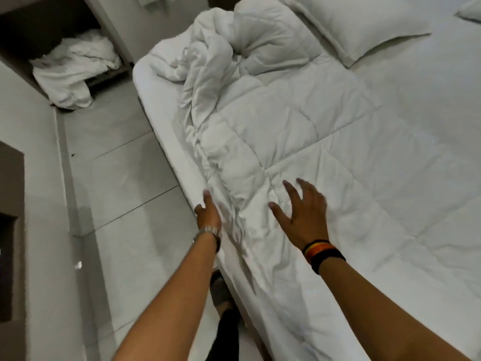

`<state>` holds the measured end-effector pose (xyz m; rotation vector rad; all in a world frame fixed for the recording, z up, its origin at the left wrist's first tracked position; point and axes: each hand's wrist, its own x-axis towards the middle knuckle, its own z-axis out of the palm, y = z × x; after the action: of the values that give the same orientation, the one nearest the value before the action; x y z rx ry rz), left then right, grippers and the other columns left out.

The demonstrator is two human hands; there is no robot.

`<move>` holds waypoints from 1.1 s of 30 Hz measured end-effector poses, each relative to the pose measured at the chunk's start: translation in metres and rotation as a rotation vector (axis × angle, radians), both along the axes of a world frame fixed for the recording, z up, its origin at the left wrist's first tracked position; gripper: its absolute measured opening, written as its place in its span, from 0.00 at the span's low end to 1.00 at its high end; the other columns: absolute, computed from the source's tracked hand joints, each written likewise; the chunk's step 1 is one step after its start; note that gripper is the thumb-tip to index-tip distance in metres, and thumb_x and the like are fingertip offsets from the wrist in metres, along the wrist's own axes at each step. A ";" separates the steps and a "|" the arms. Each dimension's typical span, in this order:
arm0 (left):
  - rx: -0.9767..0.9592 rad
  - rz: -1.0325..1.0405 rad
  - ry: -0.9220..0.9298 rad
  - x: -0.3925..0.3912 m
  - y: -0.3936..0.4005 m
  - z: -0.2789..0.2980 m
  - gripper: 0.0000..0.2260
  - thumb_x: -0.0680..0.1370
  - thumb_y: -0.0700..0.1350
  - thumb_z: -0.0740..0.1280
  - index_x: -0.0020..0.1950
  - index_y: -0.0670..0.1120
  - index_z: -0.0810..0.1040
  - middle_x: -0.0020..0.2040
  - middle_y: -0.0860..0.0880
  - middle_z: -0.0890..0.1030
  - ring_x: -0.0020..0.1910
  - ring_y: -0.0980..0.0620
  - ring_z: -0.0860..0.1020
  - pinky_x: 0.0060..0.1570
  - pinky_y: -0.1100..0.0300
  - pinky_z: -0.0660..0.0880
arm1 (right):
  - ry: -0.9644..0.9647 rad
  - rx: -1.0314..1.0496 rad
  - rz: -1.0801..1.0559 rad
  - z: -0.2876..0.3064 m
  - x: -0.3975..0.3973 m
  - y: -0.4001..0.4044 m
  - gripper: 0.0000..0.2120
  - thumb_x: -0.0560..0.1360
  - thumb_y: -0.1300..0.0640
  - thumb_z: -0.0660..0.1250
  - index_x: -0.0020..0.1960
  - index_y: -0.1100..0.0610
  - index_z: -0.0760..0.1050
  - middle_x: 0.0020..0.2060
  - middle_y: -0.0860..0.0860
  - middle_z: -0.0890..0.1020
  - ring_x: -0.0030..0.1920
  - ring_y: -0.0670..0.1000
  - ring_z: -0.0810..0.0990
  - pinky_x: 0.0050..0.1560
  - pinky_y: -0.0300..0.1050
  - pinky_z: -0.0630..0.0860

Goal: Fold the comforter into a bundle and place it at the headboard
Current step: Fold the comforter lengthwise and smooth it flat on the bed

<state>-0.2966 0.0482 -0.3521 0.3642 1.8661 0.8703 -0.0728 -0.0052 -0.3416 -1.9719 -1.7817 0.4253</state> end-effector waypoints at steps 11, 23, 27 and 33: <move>-0.065 -0.094 -0.497 -0.055 0.169 -0.037 0.42 0.78 0.75 0.52 0.74 0.42 0.76 0.62 0.42 0.83 0.59 0.39 0.81 0.65 0.48 0.75 | 0.060 -0.357 0.147 -0.042 -0.154 0.142 0.31 0.80 0.56 0.60 0.83 0.57 0.59 0.60 0.61 0.82 0.55 0.64 0.82 0.53 0.55 0.79; 0.012 -0.213 -0.047 -0.052 0.214 -0.063 0.33 0.74 0.53 0.78 0.73 0.41 0.73 0.67 0.44 0.80 0.60 0.44 0.81 0.61 0.55 0.77 | -0.211 0.018 -0.093 -0.047 -0.104 0.197 0.31 0.81 0.34 0.58 0.80 0.47 0.67 0.76 0.61 0.68 0.76 0.63 0.66 0.73 0.65 0.61; 0.054 -0.192 0.035 -0.099 0.196 -0.068 0.26 0.77 0.50 0.76 0.72 0.43 0.75 0.64 0.44 0.82 0.60 0.44 0.81 0.64 0.53 0.77 | -0.290 -0.393 0.088 -0.086 -0.112 0.205 0.41 0.77 0.23 0.45 0.83 0.38 0.39 0.83 0.56 0.35 0.82 0.60 0.34 0.74 0.75 0.36; 0.097 -0.244 0.189 -0.150 0.234 -0.040 0.58 0.63 0.59 0.84 0.83 0.50 0.52 0.77 0.44 0.69 0.70 0.43 0.73 0.70 0.49 0.71 | -0.212 -0.281 -0.030 -0.075 -0.134 0.228 0.43 0.75 0.20 0.42 0.84 0.40 0.44 0.84 0.56 0.40 0.83 0.59 0.38 0.74 0.77 0.37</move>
<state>-0.4467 0.2819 -0.3920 0.7401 1.9050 0.7815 -0.2067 0.2226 -0.4163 -2.3086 -1.9036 0.4960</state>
